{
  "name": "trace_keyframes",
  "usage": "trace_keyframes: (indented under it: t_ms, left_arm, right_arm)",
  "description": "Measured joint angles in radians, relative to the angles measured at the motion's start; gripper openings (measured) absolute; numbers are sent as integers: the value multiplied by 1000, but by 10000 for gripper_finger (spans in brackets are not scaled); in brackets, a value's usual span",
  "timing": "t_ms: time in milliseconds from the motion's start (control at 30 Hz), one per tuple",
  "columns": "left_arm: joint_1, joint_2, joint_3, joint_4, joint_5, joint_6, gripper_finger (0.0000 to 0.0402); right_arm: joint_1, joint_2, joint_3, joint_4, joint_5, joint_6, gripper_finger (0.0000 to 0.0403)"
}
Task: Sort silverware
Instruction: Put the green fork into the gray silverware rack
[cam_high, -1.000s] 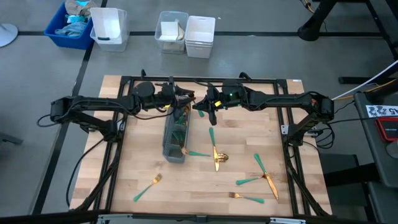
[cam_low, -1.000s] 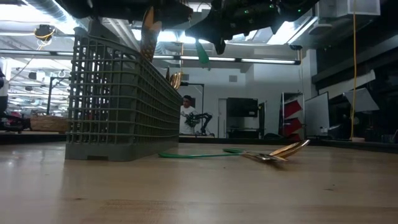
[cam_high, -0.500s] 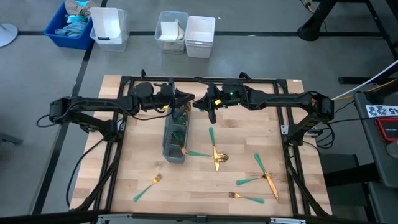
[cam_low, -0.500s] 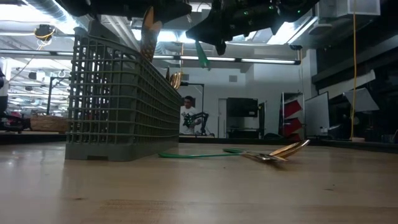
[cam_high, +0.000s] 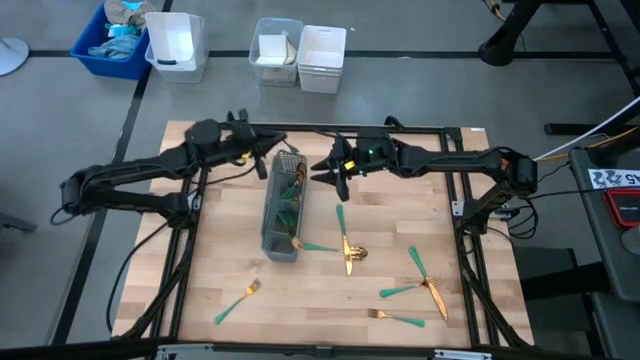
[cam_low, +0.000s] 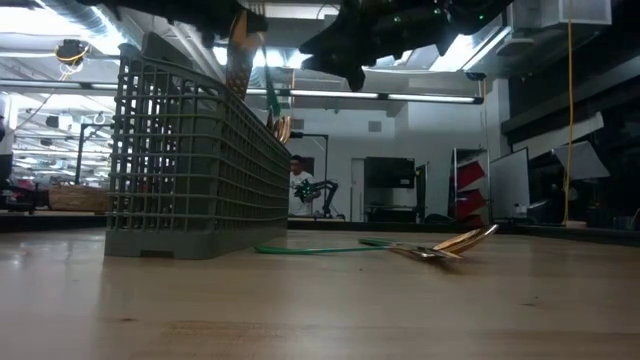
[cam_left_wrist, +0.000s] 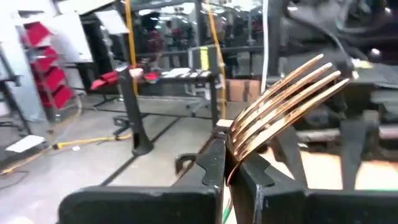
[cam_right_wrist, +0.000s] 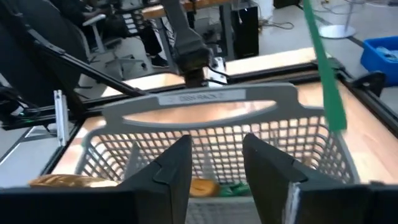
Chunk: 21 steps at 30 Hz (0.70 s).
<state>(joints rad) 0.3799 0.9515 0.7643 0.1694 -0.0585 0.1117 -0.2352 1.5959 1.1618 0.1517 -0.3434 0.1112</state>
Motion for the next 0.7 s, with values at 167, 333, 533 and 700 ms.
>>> trace_keyframes:
  t_ms: [167,333,533,700]
  left_arm:
    - [31,-40,0,-87,-5,-47,2]
    - [34,-19,-22,-196,2,-61,2]
    - [33,41,-62,-174,3,-66,3]
    - [33,94,-72,-182,3,-47,9]
  right_arm:
    - [0,0,0,-8,-19,-3,144]
    - [0,0,0,-8,-19,-3,145]
    - [0,0,0,-8,-18,-4,145]
    - [0,0,0,-16,-18,-4,145]
